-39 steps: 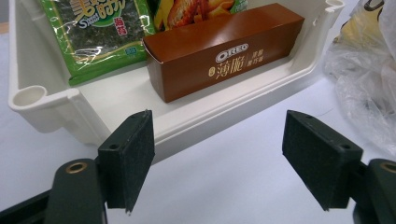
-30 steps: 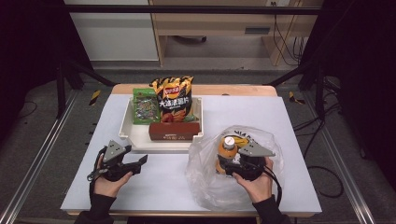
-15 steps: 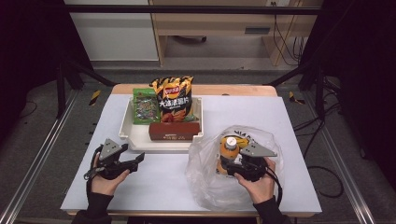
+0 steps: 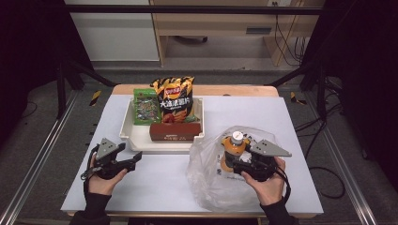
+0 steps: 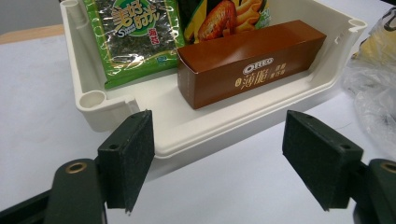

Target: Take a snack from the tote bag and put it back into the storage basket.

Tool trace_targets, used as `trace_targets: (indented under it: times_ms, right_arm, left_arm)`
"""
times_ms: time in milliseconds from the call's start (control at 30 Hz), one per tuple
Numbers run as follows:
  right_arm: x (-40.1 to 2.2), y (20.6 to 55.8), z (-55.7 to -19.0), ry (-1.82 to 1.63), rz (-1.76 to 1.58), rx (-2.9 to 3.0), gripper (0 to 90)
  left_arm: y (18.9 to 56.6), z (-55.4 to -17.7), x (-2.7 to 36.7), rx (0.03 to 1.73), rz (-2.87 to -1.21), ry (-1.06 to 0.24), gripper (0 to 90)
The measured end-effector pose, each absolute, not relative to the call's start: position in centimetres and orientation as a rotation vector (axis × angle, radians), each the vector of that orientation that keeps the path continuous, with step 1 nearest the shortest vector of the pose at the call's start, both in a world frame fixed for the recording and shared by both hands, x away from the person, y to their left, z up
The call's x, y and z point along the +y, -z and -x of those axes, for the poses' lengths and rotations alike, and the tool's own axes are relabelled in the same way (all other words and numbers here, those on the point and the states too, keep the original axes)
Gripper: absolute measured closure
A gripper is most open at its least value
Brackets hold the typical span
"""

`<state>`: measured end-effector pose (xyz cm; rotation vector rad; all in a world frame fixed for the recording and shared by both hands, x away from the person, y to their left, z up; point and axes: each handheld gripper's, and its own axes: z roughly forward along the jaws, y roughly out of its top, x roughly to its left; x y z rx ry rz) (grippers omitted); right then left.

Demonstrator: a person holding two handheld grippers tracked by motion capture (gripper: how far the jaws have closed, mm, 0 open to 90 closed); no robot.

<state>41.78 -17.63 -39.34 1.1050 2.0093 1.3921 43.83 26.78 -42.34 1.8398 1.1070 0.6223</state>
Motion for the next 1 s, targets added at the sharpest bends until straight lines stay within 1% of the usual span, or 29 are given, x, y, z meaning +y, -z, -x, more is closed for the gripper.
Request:
trace_targets:
  times_ms: [267,600,1000]
  right_arm:
    - [-17.7,37.7,-41.5,-1.409,-1.082,1.982,33.1]
    - [-17.1,34.7,-40.9,-1.471,-1.027,1.958,33.1]
    - [-14.8,31.4,-40.6,-1.515,-0.943,1.96,33.1]
  left_arm:
    - [42.0,-43.6,27.2,1.112,-1.823,-0.633,24.7]
    - [41.6,-43.5,27.7,1.114,-1.811,-0.644,24.7]
    - [41.3,-43.5,28.2,1.12,-1.79,-0.65,24.6]
